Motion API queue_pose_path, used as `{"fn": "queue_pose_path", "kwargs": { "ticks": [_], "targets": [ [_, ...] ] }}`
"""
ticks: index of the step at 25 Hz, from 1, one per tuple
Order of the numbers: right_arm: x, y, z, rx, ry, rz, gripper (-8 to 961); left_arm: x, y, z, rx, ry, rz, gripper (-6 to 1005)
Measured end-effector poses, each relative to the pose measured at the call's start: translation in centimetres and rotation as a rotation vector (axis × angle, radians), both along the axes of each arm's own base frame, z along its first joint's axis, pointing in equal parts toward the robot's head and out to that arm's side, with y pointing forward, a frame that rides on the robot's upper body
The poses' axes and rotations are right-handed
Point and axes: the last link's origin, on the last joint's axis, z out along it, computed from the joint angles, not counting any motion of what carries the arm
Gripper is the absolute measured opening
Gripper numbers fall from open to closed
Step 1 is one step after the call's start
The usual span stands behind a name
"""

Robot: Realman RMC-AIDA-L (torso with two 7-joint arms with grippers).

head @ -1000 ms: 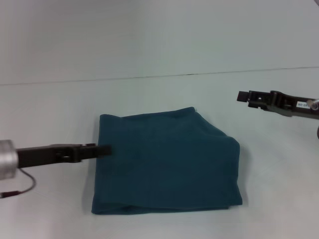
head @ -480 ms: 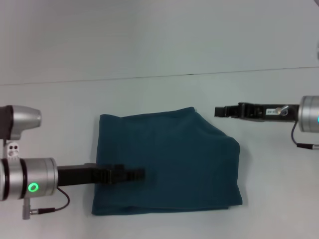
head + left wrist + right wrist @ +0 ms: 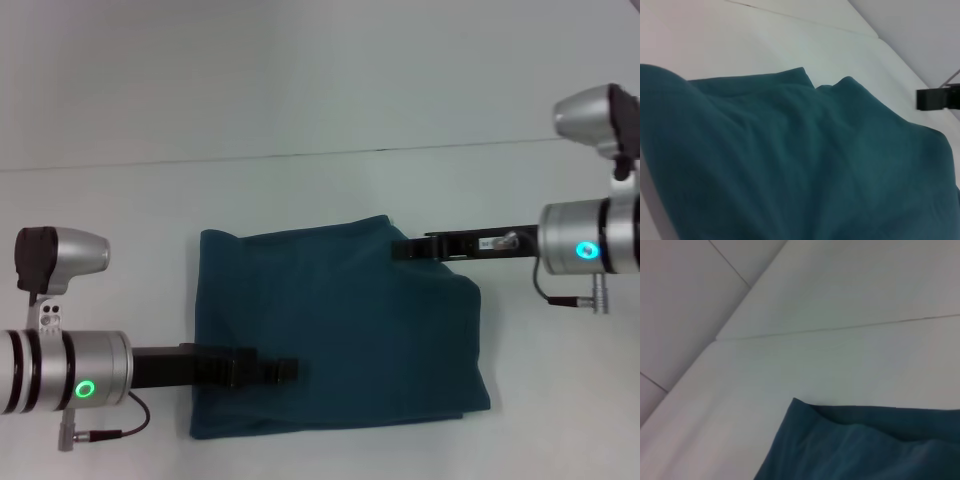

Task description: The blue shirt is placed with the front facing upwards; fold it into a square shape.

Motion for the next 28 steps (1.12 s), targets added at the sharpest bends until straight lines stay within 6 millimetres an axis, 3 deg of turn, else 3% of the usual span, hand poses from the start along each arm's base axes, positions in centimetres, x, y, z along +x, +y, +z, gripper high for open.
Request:
{"fn": "queue_pose_path", "kwargs": {
  "ticks": [16,24,28],
  "targets": [
    [-0.4,1.4,-3.7,0.020,-0.228,0.033,27,0.6,0.6,0.7,0.009,-0.008,-0.007,872],
    [-1.0,2.6,-0.6,0.142,-0.157,0.028,42,1.0,1.0,0.9,0.012,-0.007,-0.012,872],
    [0.1,3.1,1.4,0.157,-0.142,-0.041,50,1.0,1.1,1.1,0.016,-0.007,-0.007,872]
  ]
}}
